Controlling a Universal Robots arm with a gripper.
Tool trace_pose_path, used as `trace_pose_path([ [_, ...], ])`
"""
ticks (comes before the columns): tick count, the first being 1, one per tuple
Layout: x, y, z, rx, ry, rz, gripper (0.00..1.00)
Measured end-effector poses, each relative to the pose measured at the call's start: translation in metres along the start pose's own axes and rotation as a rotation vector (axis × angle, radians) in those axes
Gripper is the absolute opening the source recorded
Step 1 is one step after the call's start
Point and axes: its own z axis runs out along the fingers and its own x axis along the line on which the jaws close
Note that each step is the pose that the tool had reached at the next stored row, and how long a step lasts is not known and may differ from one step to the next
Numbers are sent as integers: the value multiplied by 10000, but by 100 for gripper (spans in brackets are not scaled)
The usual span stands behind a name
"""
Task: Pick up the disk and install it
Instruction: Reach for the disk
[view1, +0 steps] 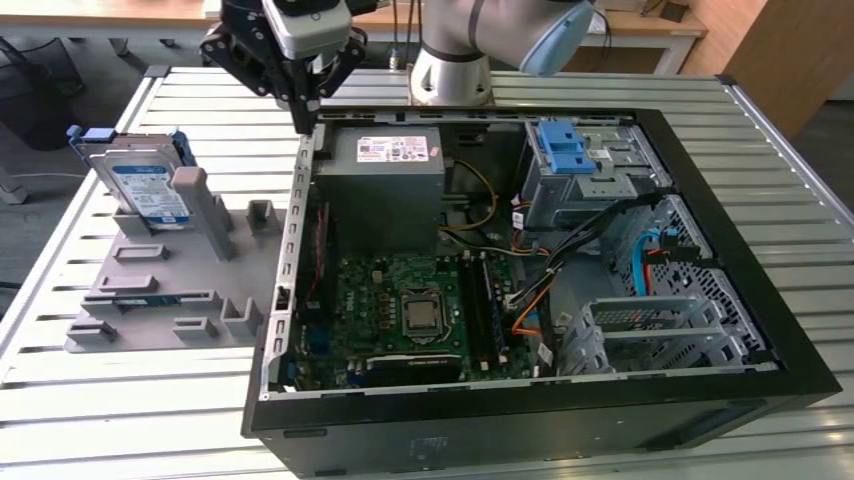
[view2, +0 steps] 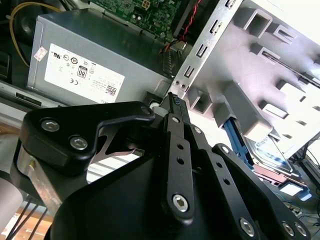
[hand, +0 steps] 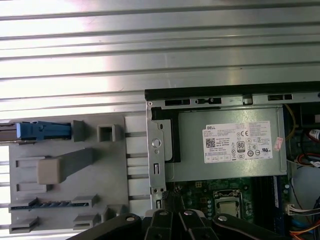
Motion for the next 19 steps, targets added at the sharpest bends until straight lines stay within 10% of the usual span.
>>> trace_pose_path([
  [19, 41, -3, 3, 0, 10, 0, 11],
])
